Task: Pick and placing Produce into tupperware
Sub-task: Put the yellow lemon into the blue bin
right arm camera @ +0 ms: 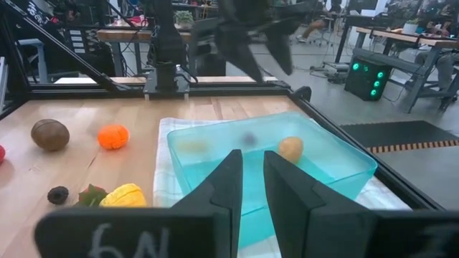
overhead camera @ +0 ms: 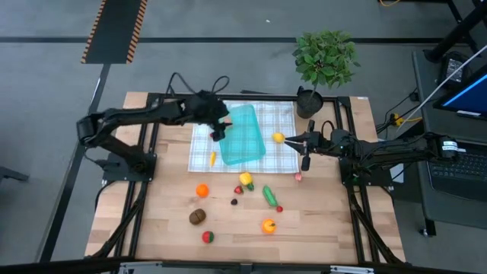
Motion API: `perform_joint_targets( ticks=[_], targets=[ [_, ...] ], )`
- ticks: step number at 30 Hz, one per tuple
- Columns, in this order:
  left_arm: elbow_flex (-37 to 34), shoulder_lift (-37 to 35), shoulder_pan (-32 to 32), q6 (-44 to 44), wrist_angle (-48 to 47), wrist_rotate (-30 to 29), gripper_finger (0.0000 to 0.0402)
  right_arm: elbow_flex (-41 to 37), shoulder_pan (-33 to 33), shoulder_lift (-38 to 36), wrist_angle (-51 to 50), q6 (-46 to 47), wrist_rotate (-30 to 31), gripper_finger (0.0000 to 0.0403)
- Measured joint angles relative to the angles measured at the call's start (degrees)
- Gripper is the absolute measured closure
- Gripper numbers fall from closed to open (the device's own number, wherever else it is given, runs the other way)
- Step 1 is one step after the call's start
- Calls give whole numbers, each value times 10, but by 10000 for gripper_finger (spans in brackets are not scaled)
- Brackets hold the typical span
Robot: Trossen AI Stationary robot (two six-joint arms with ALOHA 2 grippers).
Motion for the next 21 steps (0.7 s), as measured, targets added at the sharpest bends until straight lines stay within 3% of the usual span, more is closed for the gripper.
perform_joint_targets(
  ticks=[8, 21],
  targets=[
    [-168, -146, -49, -51, 107, -1, 182, 0, 0, 0, -11, -2, 0, 341],
    [-350, -358, -142, -103, 221, -3, 180, 0, 0, 0, -16, -1, 0, 340]
  ],
)
